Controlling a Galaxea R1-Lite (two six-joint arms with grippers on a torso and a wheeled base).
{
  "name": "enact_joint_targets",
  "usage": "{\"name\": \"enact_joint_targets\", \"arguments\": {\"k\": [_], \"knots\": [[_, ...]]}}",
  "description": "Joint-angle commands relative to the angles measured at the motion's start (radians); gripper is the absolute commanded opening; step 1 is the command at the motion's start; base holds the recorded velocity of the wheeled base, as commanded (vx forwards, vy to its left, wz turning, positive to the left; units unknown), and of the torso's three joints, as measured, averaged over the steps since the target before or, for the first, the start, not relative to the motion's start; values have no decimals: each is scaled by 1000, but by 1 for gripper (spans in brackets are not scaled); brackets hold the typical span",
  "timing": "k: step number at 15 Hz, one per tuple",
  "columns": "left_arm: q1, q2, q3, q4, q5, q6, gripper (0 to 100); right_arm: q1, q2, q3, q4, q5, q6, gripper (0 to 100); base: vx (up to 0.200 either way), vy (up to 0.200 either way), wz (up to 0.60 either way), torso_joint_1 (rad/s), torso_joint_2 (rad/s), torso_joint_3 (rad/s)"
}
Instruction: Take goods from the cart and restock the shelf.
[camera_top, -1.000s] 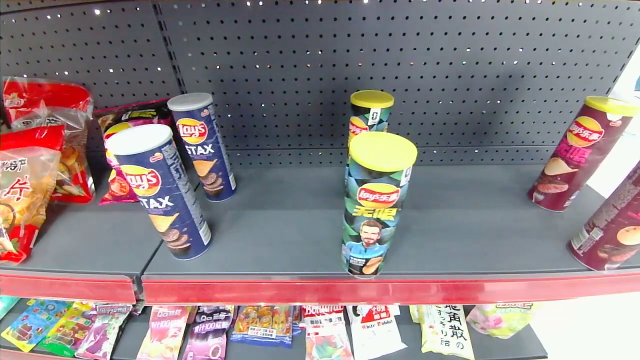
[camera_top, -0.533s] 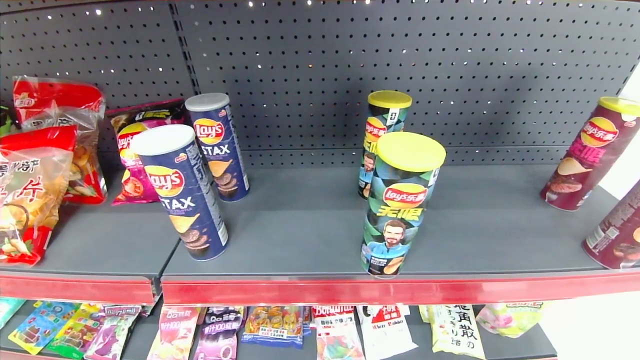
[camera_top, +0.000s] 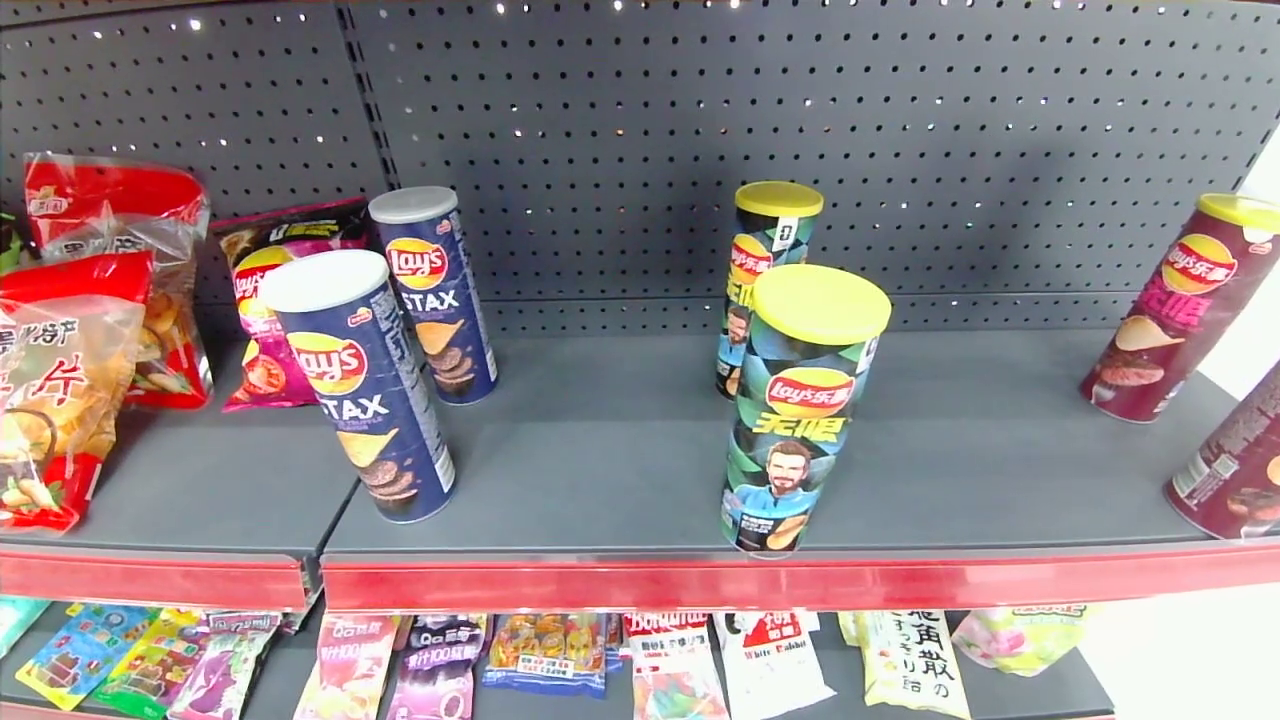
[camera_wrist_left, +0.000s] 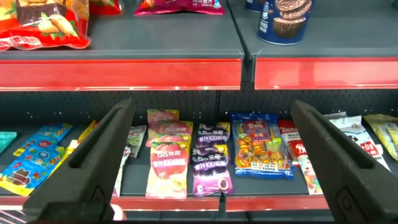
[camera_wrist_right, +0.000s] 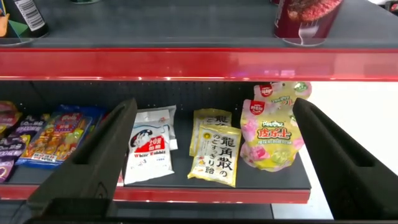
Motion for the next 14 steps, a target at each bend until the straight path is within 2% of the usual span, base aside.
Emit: {"name": "enact_joint_targets", "arguments": {"k": [1, 13, 14], "knots": [[0, 0, 0, 0, -1, -1, 100, 0, 1, 0, -1, 0, 1, 100, 0, 0, 0, 0, 0, 0], [0, 0, 0, 0, 0, -3, 100, 0, 1, 0, -1, -4, 0, 100, 0, 0, 0, 0, 0, 0], [0, 0, 0, 0, 0, -3, 100, 0, 1, 0, 1, -4, 0, 100, -200, 0, 0, 2, 2, -2]]}}
